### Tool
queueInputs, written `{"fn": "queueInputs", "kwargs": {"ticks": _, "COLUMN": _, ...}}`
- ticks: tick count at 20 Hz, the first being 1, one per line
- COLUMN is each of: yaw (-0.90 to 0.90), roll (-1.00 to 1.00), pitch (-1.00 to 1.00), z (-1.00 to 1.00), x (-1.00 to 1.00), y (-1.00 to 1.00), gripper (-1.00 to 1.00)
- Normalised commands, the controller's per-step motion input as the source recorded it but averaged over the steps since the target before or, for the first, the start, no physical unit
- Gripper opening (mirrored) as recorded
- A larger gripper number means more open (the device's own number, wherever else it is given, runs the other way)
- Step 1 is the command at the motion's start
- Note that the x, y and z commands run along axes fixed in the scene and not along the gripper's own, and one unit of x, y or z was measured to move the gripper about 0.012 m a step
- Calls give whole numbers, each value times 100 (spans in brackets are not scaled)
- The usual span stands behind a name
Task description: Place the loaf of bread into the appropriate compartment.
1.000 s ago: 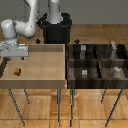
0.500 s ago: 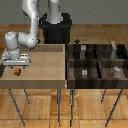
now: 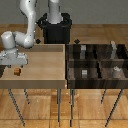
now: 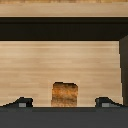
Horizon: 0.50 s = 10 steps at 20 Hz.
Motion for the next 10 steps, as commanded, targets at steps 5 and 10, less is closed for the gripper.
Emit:
{"fn": "queueInputs", "kwargs": {"ticks": 5, "yaw": 0, "roll": 0, "pitch": 0, "z": -60, "x": 0, "y": 0, "gripper": 100}}
{"fn": "queueInputs", "kwargs": {"ticks": 10, "yaw": 0, "roll": 0, "pitch": 0, "z": -40, "x": 0, "y": 0, "gripper": -100}}
